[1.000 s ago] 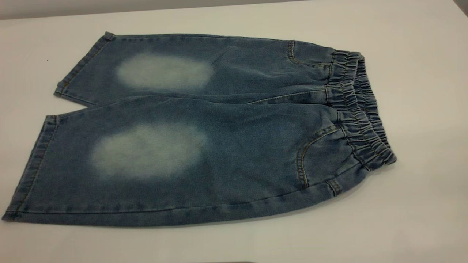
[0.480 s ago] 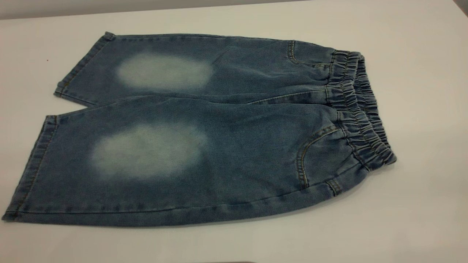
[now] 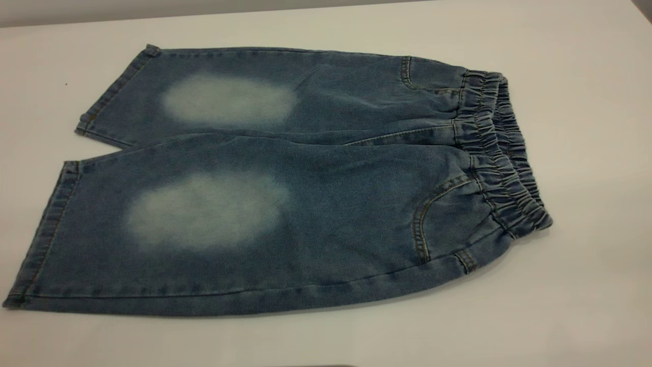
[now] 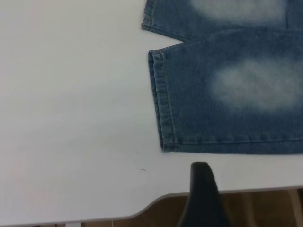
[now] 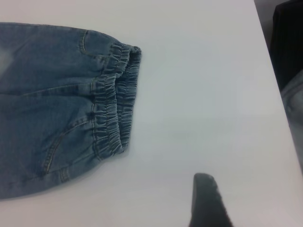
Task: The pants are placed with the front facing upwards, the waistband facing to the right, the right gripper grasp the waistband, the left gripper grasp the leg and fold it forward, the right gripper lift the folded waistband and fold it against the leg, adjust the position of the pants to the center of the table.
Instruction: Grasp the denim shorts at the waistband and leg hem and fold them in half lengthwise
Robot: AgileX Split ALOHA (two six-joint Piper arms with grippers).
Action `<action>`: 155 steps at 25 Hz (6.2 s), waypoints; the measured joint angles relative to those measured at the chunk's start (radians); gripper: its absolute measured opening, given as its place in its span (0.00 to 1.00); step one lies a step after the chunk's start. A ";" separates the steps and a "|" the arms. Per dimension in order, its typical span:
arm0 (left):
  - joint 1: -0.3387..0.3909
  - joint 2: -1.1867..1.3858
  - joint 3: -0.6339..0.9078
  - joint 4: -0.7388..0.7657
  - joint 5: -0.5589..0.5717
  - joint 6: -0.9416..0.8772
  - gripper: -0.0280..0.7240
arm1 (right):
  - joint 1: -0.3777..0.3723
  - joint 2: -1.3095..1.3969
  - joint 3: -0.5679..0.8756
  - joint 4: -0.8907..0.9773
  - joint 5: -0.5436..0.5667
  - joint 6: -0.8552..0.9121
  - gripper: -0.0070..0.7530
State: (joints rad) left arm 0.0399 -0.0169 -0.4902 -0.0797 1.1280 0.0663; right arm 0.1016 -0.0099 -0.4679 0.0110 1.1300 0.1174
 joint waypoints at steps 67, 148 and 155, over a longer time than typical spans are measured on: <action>-0.109 1.355 -0.158 -0.657 -0.569 0.686 0.74 | 0.000 1.906 -0.055 1.528 -0.670 -1.246 0.72; -0.144 1.683 -0.168 0.044 -0.628 0.456 0.71 | -0.116 2.154 -0.149 1.814 -0.352 -1.606 0.06; -0.144 1.786 -0.169 0.180 -0.609 0.393 0.71 | -0.116 2.154 -0.149 1.814 -0.348 -1.642 0.06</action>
State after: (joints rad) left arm -0.1041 1.7686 -0.6588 0.1008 0.5187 0.4589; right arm -0.0146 2.1445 -0.6172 1.8246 0.7817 -1.5246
